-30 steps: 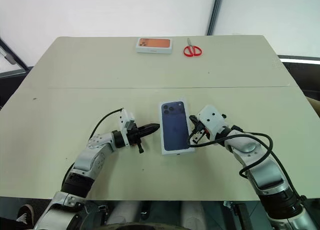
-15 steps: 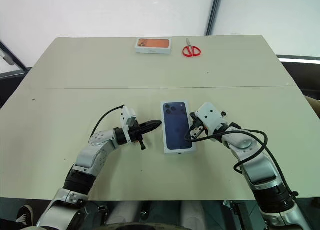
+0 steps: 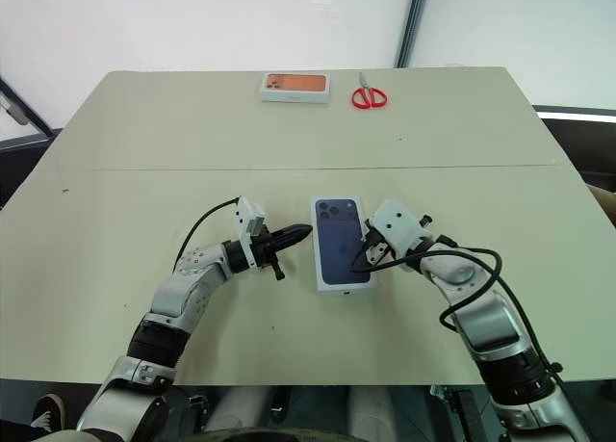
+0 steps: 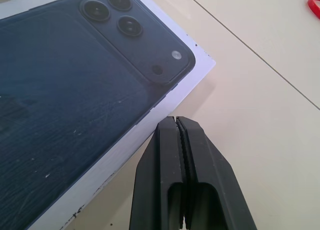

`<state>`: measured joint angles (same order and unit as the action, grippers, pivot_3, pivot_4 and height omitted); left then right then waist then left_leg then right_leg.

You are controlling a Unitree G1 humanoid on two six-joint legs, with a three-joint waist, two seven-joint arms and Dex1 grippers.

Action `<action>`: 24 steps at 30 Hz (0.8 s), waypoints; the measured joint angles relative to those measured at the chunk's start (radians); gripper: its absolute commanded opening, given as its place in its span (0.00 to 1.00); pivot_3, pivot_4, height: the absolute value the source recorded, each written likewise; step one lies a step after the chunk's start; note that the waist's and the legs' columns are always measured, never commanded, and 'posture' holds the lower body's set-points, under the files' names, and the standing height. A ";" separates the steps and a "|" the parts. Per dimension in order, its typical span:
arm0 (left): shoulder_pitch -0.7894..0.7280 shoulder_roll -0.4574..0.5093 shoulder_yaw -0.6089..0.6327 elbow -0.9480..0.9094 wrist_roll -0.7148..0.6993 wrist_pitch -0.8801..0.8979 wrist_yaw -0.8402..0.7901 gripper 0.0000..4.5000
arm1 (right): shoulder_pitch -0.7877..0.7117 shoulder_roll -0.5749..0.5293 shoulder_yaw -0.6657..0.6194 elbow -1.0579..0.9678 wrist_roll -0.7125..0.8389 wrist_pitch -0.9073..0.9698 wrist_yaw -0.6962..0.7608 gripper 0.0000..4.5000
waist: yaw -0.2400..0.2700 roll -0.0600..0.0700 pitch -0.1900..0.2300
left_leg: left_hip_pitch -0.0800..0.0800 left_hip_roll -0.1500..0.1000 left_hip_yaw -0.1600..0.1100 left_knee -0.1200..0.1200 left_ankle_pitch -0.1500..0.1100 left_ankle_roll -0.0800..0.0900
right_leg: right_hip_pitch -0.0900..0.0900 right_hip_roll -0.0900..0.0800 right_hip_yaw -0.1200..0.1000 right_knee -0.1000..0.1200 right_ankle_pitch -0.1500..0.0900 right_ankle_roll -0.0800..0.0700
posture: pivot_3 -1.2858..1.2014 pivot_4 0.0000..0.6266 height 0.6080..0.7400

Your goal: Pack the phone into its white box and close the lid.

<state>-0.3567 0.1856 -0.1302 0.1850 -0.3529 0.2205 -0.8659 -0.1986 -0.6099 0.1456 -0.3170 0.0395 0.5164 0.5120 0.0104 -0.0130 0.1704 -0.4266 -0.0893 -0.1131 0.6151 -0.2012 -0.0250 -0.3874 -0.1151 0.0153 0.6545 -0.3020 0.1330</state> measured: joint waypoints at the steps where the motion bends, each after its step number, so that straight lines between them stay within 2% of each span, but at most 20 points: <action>1: 0.000 0.003 0.000 0.000 0.001 0.002 0.000 0.00 | 0.000 -0.003 0.006 0.000 -0.013 -0.001 0.003 0.01 | 0.000 0.000 0.000 | 0.000 0.000 0.000 0.000 0.000 0.000 | 0.000 0.000 0.000 0.000 0.000 0.000 | 0.52 0.24 1.00; 5: 0.000 0.011 0.010 -0.001 -0.007 0.013 0.003 0.00 | 0.003 -0.003 0.007 0.000 -0.019 0.002 0.022 0.01 | -0.002 0.000 0.000 | 0.000 0.000 0.000 0.000 0.000 0.000 | 0.000 0.000 0.000 0.000 0.000 0.000 | 0.52 0.24 1.00; 10: -0.008 0.031 0.061 -0.020 -0.037 0.045 0.011 0.00 | -0.015 0.024 -0.094 -0.012 0.078 0.011 0.051 0.01 | -0.004 0.000 0.000 | 0.000 0.000 0.000 0.000 0.000 0.000 | 0.000 0.000 0.000 0.001 0.000 0.000 | 0.52 0.24 1.00; 16: -0.121 -0.034 0.083 -0.071 -0.113 0.146 0.043 0.00 | -0.086 0.049 -0.124 -0.080 0.195 0.040 0.106 0.01 | 0.001 -0.001 0.000 | 0.000 0.000 -0.001 0.001 0.000 0.000 | 0.001 0.000 0.000 0.001 0.000 0.000 | 0.52 0.24 1.00; 20: -0.118 -0.053 0.041 -0.048 -0.090 0.141 0.037 0.00 | -0.039 0.013 -0.071 -0.086 0.197 0.051 0.155 0.01 | -0.001 0.000 0.000 | 0.000 0.000 -0.001 0.000 0.000 0.000 | 0.000 0.001 0.000 0.001 0.000 0.000 | 0.52 0.24 1.00; 24: -0.067 -0.009 -0.073 -0.002 0.014 0.096 0.012 0.00 | 0.020 -0.032 0.007 -0.088 0.137 0.042 0.169 0.01 | -0.007 0.000 0.000 | 0.001 0.000 0.000 0.000 0.000 0.000 | 0.000 0.001 0.000 0.001 0.000 0.000 | 0.52 0.24 1.00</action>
<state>-0.4236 0.1768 -0.2030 0.1834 -0.3389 0.3164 -0.8542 -0.1789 -0.6421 0.1525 -0.4046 0.1768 0.5586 0.6813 0.0030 -0.0132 0.1701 -0.4260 -0.0890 -0.1131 0.6151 -0.2010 -0.0252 -0.3876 -0.1141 0.0156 0.6559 -0.3021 0.1331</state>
